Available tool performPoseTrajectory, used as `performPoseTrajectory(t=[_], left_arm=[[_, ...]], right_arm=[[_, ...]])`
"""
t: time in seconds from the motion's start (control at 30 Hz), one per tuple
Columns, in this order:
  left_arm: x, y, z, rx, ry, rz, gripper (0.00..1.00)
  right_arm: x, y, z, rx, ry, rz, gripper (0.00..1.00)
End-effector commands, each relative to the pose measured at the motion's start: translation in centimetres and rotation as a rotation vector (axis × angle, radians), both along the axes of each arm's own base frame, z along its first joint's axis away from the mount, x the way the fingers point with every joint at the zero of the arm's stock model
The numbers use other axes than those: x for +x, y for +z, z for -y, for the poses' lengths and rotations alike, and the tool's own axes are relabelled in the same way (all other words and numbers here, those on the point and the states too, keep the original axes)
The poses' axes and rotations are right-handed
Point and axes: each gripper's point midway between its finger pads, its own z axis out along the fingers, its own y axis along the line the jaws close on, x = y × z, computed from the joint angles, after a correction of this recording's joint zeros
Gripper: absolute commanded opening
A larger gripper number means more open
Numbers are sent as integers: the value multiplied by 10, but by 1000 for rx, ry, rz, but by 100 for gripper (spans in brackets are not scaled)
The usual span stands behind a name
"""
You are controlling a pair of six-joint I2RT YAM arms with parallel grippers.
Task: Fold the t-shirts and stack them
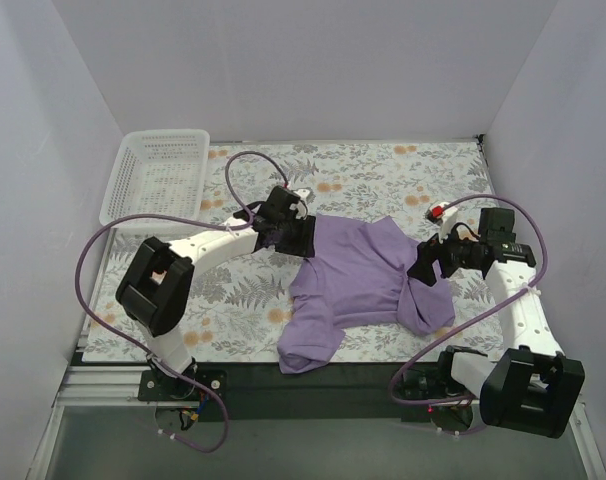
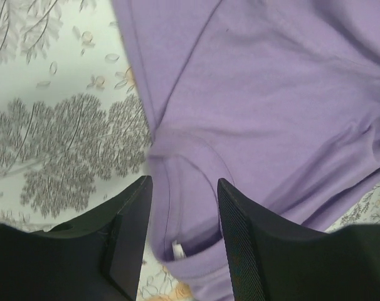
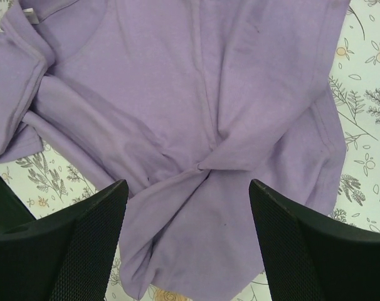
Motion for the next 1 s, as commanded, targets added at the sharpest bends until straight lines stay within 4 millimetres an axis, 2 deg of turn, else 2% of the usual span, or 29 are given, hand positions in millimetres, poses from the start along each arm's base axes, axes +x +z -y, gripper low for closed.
performPoseTrajectory(t=[0.0,0.1,0.13,0.2,0.23,0.27,0.3,0.33,0.37,0.57,0.7,0.97], left_arm=[[20,32,28,-49,-188,134,45],[29,31,40,-46,-266,156,45],[38,43,49,-71,-284,187,45],[40,37,64,-99,-350,167,45],[49,51,75,-129,-365,192,45],[51,36,80,-125,-378,155,45],[56,34,85,-129,-382,151,45],[65,44,94,-147,-387,169,45],[68,27,98,-135,-390,131,45],[88,16,123,-170,-394,88,45],[90,11,131,-193,-399,62,45],[90,-3,133,-180,-396,19,45]], right_arm=[[8,5,2,49,-33,28,84],[9,4,6,81,-51,21,84],[9,2,8,91,-61,16,84],[10,3,8,105,-63,17,84],[10,3,9,111,-66,15,84],[11,3,9,114,-67,17,84],[12,3,9,121,-66,17,84],[12,2,10,124,-72,15,84],[12,2,11,128,-74,14,84],[14,1,16,164,-88,11,84],[14,1,18,186,-97,7,84],[14,1,20,201,-103,4,84]])
